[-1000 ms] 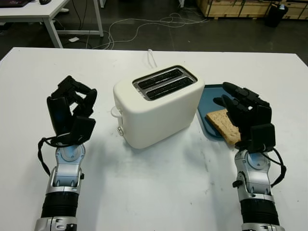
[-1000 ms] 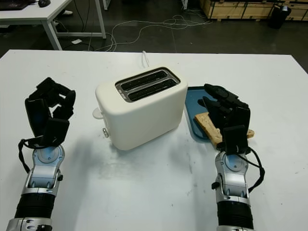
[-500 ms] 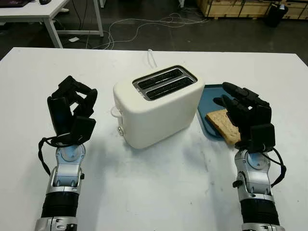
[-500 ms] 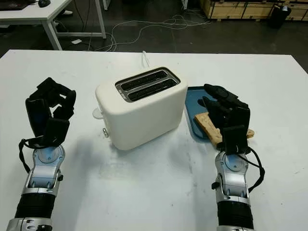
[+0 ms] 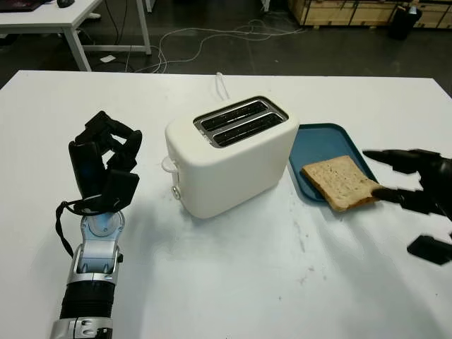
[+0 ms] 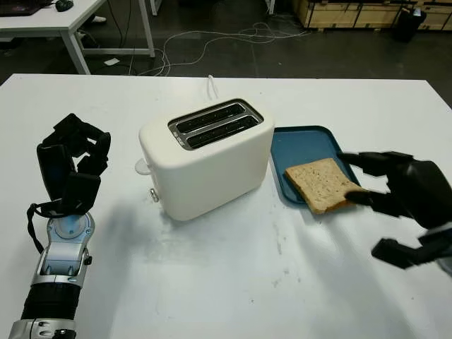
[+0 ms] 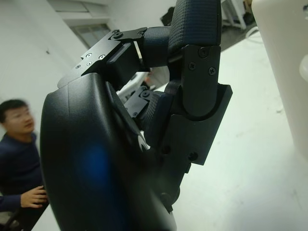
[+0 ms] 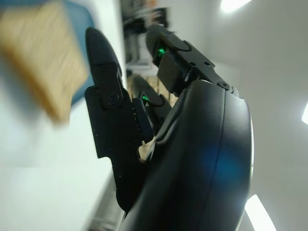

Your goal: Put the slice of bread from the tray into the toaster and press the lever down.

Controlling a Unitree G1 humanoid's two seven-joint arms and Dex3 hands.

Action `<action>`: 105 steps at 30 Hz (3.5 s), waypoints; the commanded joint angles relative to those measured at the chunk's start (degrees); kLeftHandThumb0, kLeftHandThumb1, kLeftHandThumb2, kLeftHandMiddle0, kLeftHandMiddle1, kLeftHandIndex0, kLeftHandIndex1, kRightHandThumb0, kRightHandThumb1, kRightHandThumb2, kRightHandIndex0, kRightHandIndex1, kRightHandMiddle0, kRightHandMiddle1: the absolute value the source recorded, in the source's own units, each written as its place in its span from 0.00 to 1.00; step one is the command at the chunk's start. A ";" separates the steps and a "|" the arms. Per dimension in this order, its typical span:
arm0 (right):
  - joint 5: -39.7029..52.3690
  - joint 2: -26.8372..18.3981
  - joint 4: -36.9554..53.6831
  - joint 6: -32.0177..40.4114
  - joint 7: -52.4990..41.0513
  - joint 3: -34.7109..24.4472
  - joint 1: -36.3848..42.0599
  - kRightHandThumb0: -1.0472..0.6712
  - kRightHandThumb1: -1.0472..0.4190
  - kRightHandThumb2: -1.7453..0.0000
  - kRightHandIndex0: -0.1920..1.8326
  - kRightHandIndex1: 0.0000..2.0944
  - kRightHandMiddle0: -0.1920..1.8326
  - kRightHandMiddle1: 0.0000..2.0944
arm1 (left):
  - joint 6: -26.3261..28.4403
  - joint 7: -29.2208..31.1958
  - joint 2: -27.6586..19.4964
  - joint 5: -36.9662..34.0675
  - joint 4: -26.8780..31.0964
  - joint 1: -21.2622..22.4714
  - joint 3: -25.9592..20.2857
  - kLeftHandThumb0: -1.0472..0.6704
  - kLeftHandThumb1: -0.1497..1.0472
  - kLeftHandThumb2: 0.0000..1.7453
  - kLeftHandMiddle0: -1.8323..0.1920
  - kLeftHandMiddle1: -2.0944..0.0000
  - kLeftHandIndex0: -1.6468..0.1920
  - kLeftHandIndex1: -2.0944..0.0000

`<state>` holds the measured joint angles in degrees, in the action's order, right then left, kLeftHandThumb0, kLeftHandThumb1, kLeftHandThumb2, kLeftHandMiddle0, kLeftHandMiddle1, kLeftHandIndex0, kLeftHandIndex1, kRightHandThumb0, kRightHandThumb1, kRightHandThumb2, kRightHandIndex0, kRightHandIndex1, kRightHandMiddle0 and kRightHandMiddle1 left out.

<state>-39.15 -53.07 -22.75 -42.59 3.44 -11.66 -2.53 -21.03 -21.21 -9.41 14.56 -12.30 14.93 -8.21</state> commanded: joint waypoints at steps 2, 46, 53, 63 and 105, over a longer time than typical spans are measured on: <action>-3.45 -4.53 4.10 3.72 -1.63 1.10 1.62 0.13 0.17 1.00 0.13 0.00 0.14 0.00 | -1.13 0.27 -0.42 -0.38 -0.17 0.86 -0.09 0.04 0.89 0.20 0.43 0.22 0.45 0.29; -17.19 5.59 -35.87 4.31 48.59 38.62 -18.39 0.42 0.09 0.88 0.20 0.34 0.32 0.01 | -2.14 -0.05 -0.73 -0.18 -0.19 0.34 -0.23 0.05 0.89 0.20 0.43 0.21 0.45 0.27; -18.92 5.78 -35.93 7.64 52.22 42.26 -20.12 0.38 0.09 0.86 0.18 0.77 0.25 0.44 | -2.76 -0.09 -0.63 -0.38 -0.38 0.36 -0.24 0.04 0.89 0.20 0.42 0.22 0.45 0.28; -19.54 6.07 -32.77 12.09 60.54 43.43 -21.16 0.30 0.09 0.78 0.17 0.83 0.10 0.83 | -2.33 -0.07 -0.50 -0.27 -0.07 0.02 -0.16 0.05 0.89 0.20 0.43 0.21 0.45 0.27; 4.07 3.97 -27.52 0.80 26.99 24.96 -29.95 0.35 0.09 0.68 0.36 0.83 0.21 0.83 | -2.58 -0.47 0.00 -0.12 -0.20 -0.32 -0.19 0.04 0.89 0.20 0.43 0.21 0.45 0.28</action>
<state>-37.49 -49.02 -49.24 -40.44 31.79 14.78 -30.39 -23.27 -21.34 -9.53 14.13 -12.79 14.71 -8.41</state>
